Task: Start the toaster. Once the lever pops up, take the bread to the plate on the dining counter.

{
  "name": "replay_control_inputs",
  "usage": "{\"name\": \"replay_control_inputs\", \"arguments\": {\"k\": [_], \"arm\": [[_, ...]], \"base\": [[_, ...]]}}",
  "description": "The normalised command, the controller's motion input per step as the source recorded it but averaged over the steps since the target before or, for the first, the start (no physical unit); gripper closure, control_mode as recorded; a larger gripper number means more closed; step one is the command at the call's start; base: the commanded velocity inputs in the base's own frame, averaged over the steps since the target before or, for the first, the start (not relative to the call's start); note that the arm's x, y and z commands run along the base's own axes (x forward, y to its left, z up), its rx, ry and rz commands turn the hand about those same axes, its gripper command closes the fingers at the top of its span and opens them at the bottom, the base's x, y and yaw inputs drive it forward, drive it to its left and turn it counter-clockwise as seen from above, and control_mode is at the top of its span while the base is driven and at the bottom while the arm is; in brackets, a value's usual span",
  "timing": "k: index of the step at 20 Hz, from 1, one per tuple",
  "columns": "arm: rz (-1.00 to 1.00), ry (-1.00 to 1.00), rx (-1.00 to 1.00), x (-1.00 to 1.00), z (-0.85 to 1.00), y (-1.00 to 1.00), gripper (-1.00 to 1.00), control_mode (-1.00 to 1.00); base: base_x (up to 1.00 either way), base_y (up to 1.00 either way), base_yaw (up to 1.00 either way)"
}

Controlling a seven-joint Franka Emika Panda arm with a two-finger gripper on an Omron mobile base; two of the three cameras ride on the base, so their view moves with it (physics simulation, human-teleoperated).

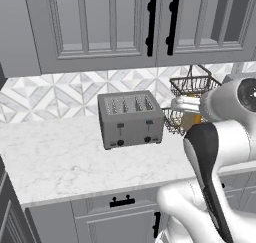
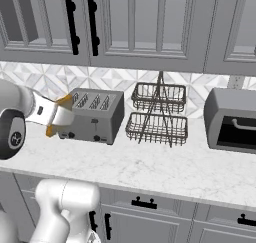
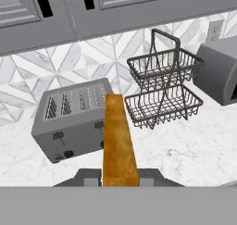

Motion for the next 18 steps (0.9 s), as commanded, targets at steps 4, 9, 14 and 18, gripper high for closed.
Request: {"name": "replay_control_inputs", "arguments": {"k": [4, 9, 14, 18], "arm": [[0.00, 0.00, -0.03, -0.10, 0.00, 0.00, 1.00, 1.00], [0.00, 0.00, 0.00, 0.00, 0.00, 0.00, 1.00, 1.00], [0.00, 0.00, 0.00, 0.00, 0.00, 0.00, 1.00, 1.00], [0.00, 0.00, 0.00, 0.00, 0.00, 0.00, 1.00, 1.00]], "base": [[-0.55, -0.04, -0.01], [-0.72, -0.73, -0.37], [0.00, -0.92, -0.71], [0.00, -0.90, -0.74]]}}
